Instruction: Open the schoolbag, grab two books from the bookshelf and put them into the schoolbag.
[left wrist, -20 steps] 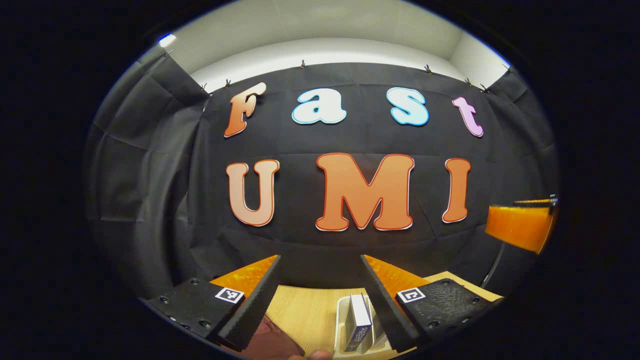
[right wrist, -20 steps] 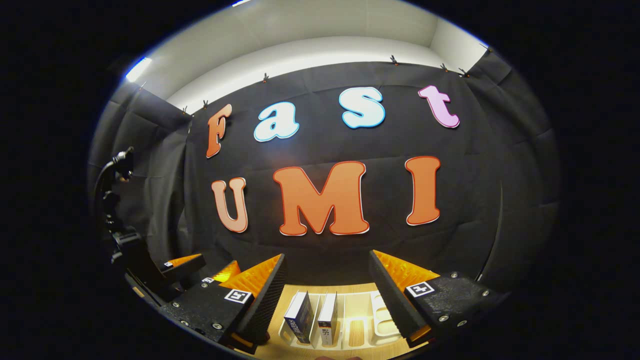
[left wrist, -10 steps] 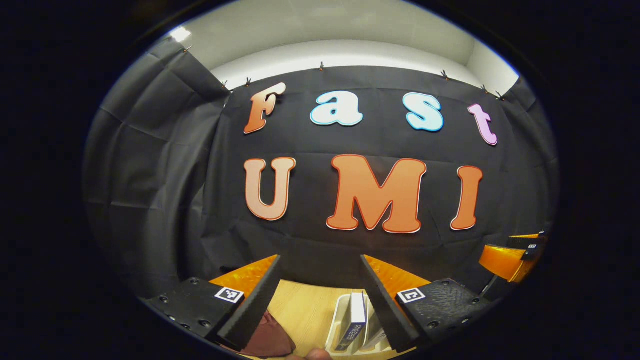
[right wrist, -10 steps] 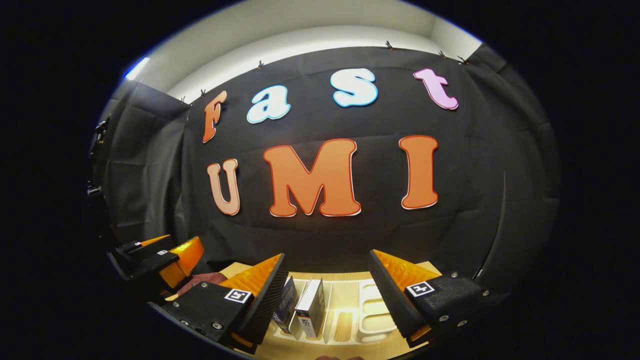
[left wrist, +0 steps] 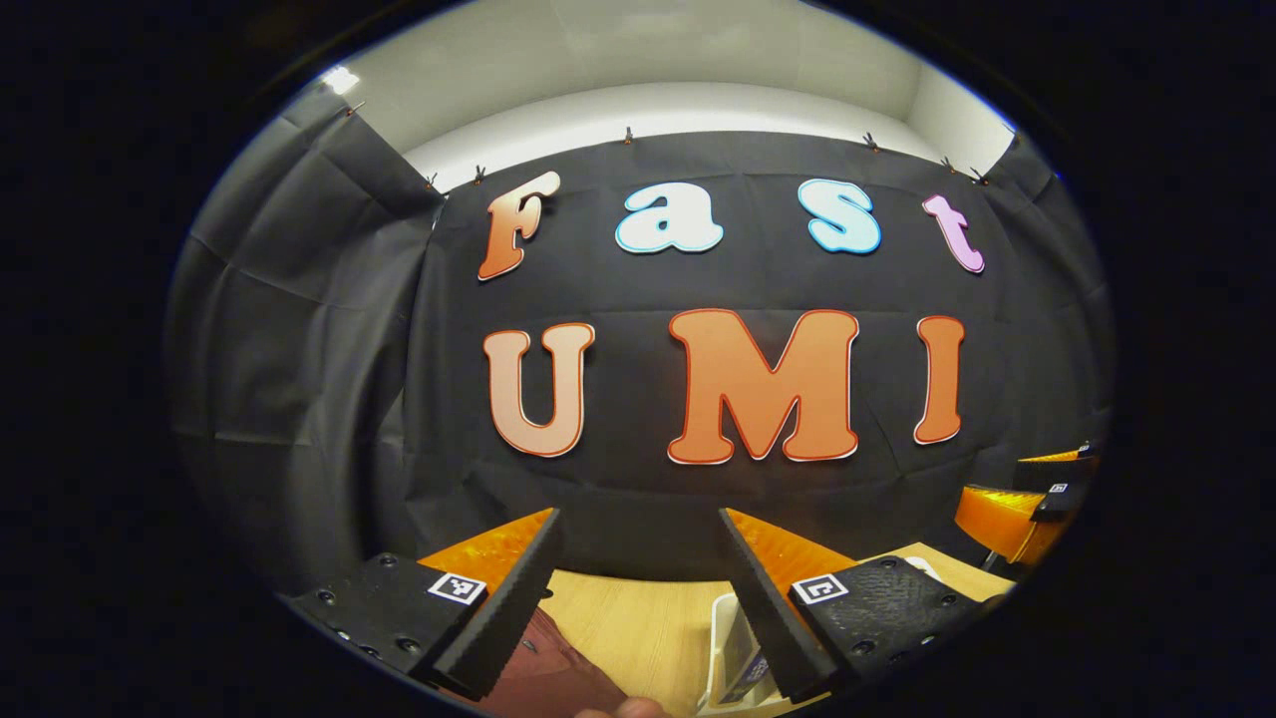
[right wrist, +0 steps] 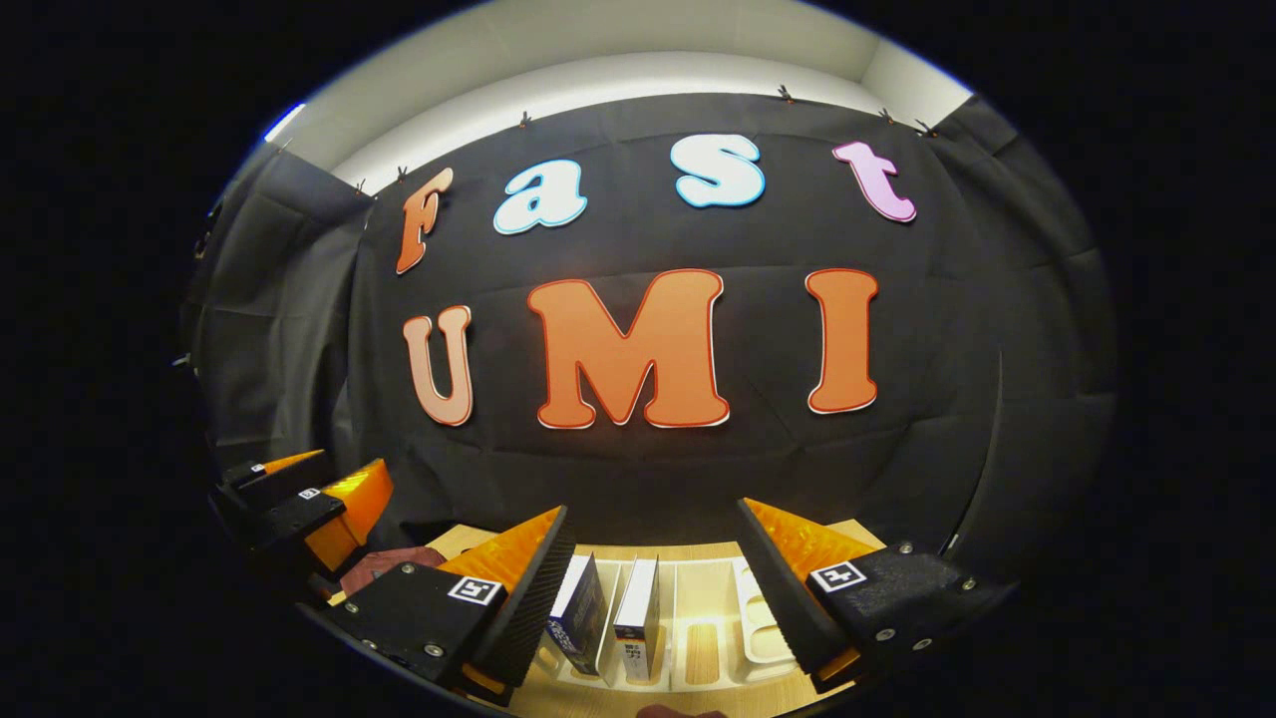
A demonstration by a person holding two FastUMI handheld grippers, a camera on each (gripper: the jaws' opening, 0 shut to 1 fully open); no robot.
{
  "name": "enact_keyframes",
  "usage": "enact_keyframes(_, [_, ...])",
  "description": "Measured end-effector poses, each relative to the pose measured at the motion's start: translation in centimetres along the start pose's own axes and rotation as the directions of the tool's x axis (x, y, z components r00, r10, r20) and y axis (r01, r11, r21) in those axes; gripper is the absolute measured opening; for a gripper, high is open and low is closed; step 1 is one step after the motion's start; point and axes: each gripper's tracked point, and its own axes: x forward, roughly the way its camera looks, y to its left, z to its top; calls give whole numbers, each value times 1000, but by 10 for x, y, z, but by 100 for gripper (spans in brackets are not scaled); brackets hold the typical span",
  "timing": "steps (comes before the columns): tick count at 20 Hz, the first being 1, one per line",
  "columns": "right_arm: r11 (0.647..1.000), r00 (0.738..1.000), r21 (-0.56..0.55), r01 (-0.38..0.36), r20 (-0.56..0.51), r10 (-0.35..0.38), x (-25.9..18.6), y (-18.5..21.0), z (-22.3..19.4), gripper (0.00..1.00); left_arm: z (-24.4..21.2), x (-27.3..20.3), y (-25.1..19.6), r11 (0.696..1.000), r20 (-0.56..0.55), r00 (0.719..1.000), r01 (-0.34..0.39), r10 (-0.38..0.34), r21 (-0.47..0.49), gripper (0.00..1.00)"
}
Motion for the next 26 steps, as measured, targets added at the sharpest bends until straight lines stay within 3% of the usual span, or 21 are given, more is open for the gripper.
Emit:
enact_keyframes(5, [1000,1000,-10,-12,-9,11,4,16,-2,96,7,4,13,1000,32,999,-2,2,6,95])
enact_keyframes(10, [1000,1000,-14,3,-26,-4,6,14,-8,96,-9,7,18,1000,-5,1000,-7,7,11,95])
enact_keyframes(16, [1000,999,-11,15,-40,-16,7,5,-15,96,-36,10,31,997,-70,997,-22,27,80,95])
enact_keyframes(18, [997,999,-65,40,-33,-42,9,-7,-18,96,-54,11,30,991,-110,994,-7,21,132,95])
enact_keyframes(21, [995,996,-65,71,-46,-74,12,-24,-24,97,-88,12,31,973,-183,983,25,18,230,99])
enact_keyframes(22, [996,995,-55,77,-54,-80,13,-29,-27,96,-101,11,32,964,-201,979,40,14,264,94])
enact_keyframes(24, [994,993,-57,94,-64,-98,16,-39,-32,96,-126,5,33,938,-246,969,68,19,339,94])
enact_keyframes(25, [992,992,-70,105,-64,-109,17,-44,-34,96,-141,3,34,920,-274,961,84,26,382,100])
enact_keyframes(26, [991,991,-82,111,-68,-116,19,-49,-37,96,-158,-3,35,902,-314,949,108,32,417,95])
